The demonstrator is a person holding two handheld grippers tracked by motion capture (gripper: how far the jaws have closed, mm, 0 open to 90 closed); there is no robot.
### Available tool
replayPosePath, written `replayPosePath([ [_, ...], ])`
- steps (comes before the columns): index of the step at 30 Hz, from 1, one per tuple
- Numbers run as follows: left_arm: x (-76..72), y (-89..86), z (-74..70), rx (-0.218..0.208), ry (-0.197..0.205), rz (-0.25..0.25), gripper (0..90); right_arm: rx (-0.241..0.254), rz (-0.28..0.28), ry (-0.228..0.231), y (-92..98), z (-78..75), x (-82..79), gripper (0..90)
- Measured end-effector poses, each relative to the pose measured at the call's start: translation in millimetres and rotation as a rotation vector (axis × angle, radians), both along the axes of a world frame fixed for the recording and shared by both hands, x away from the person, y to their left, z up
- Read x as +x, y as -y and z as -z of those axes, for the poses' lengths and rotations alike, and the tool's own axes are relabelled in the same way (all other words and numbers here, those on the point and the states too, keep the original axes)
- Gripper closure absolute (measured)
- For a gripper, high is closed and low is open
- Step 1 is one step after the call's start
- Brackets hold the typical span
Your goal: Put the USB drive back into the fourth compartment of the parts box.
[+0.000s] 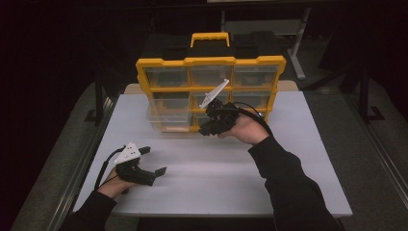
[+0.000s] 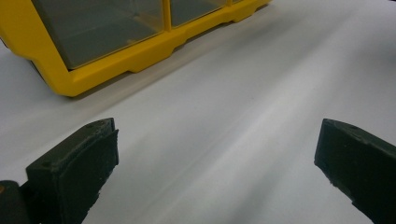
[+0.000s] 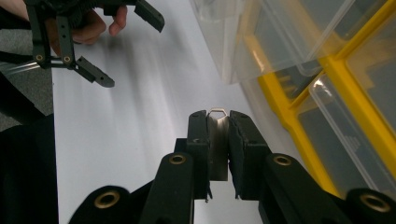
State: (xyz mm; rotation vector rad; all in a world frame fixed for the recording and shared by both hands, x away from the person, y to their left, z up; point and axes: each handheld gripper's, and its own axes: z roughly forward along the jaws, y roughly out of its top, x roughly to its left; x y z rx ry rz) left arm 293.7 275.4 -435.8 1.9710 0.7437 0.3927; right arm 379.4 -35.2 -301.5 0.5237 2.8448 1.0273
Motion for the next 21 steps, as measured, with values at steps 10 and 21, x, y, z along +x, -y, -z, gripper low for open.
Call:
replayPosePath([
  [10, 0.1, -0.2, 0.1, -0.001, -0.001, 0.001, 0.0, 0.008, 0.003, 0.026, -4.4, -19.6, 5.5, 77.9],
  [21, 0.0, 0.1, 0.5, 0.002, -0.003, 0.002, 0.0, 0.026, 0.010, 0.057, -8.9, -43.0, 12.1, 77.9],
])
